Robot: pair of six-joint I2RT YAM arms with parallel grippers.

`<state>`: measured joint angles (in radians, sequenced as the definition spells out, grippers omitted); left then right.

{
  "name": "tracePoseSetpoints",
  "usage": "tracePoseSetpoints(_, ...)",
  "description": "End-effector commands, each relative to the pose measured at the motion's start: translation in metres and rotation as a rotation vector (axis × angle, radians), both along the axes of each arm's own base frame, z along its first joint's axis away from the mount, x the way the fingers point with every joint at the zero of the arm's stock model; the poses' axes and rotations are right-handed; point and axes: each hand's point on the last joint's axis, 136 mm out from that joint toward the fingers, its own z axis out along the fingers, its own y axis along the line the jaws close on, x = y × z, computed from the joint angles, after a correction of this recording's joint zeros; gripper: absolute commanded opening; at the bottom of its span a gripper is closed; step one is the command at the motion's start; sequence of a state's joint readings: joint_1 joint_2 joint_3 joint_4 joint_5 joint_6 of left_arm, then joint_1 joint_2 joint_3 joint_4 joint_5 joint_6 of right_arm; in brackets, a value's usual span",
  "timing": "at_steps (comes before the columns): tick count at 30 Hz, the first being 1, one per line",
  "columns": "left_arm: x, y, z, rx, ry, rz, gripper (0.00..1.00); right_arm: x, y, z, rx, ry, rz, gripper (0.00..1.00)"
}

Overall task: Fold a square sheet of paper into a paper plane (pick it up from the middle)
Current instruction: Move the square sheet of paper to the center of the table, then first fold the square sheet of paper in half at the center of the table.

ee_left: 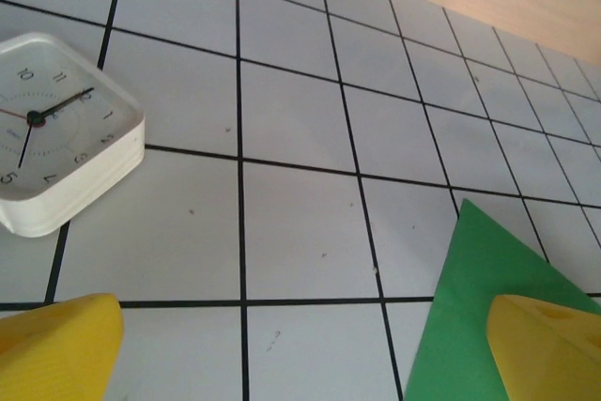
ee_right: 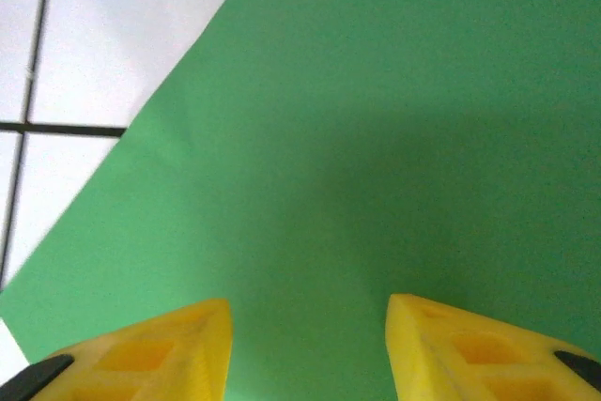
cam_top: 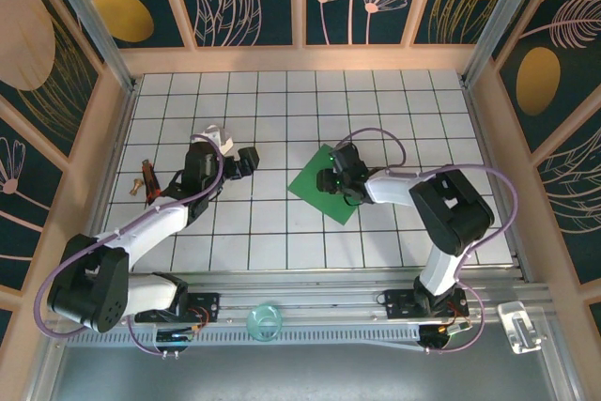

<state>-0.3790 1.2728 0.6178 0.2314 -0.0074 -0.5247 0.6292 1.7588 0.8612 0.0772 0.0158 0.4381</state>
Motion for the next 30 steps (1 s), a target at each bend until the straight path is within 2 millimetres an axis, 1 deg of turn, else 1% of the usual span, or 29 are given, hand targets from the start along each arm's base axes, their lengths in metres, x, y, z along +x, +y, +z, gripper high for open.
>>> tracePoseSetpoints(1, 0.000, 0.004, 0.002, 0.016, 0.033, 0.020, 0.99, -0.006, 0.020, -0.013, 0.033, 0.058, -0.015, 0.47)
tracePoseSetpoints(3, -0.003, 0.007, 0.002, 0.023, 0.044, 0.032, 0.99, -0.005, 0.037, -0.014, 0.062, 0.065, -0.022, 0.47)
tracePoseSetpoints(5, -0.006, 0.007, 0.003, 0.021, 0.049, 0.031, 0.98, -0.001, 0.058, -0.013, 0.113, 0.070, -0.026, 0.46)
tracePoseSetpoints(7, -0.009, 0.009, 0.005, 0.008, 0.058, 0.041, 0.97, 0.006, 0.084, -0.005, 0.193, 0.074, -0.028, 0.46)
tracePoseSetpoints(9, -0.012, 0.008, 0.003, -0.010, 0.074, 0.045, 0.97, 0.013, 0.104, 0.010, 0.269, 0.061, -0.028, 0.46)
tracePoseSetpoints(10, -0.014, 0.006, 0.001, -0.026, 0.084, 0.039, 0.97, 0.017, 0.110, 0.021, 0.305, 0.050, -0.030, 0.46)
tracePoseSetpoints(12, -0.017, -0.001, -0.003, -0.050, 0.109, 0.016, 0.97, 0.023, 0.109, 0.042, 0.339, 0.012, -0.036, 0.47)
tracePoseSetpoints(13, -0.019, -0.007, -0.007, -0.044, 0.120, -0.004, 0.97, 0.024, 0.103, 0.052, 0.339, -0.011, -0.038, 0.48)
tracePoseSetpoints(15, -0.021, -0.021, -0.014, 0.010, 0.151, -0.042, 0.98, 0.026, 0.082, 0.066, 0.318, -0.050, -0.054, 0.52)
tracePoseSetpoints(17, -0.021, -0.038, -0.023, 0.091, 0.195, -0.086, 0.99, 0.028, 0.050, 0.076, 0.283, -0.080, -0.080, 0.59)
tracePoseSetpoints(19, -0.023, -0.059, -0.037, 0.177, 0.261, -0.138, 0.99, 0.031, 0.006, 0.083, 0.230, -0.106, -0.123, 0.70)
tracePoseSetpoints(21, -0.026, -0.081, -0.049, 0.240, 0.315, -0.189, 0.99, 0.034, -0.036, 0.088, 0.160, -0.140, -0.168, 0.78)
tracePoseSetpoints(23, -0.029, -0.103, -0.060, 0.305, 0.363, -0.248, 0.99, 0.035, -0.075, 0.091, 0.097, -0.168, -0.208, 0.94)
tracePoseSetpoints(24, -0.030, -0.109, -0.065, 0.337, 0.388, -0.269, 0.99, 0.035, -0.089, 0.093, 0.078, -0.179, -0.223, 0.99)
tracePoseSetpoints(25, -0.029, -0.114, -0.073, 0.376, 0.416, -0.286, 0.99, 0.034, -0.102, 0.094, 0.064, -0.188, -0.238, 0.99)
tracePoseSetpoints(28, -0.024, -0.124, -0.089, 0.449, 0.488, -0.332, 0.99, 0.033, -0.131, 0.096, 0.057, -0.212, -0.284, 0.99)
tracePoseSetpoints(30, -0.020, -0.128, -0.098, 0.492, 0.528, -0.353, 0.99, 0.029, -0.137, 0.096, 0.098, -0.209, -0.281, 0.99)
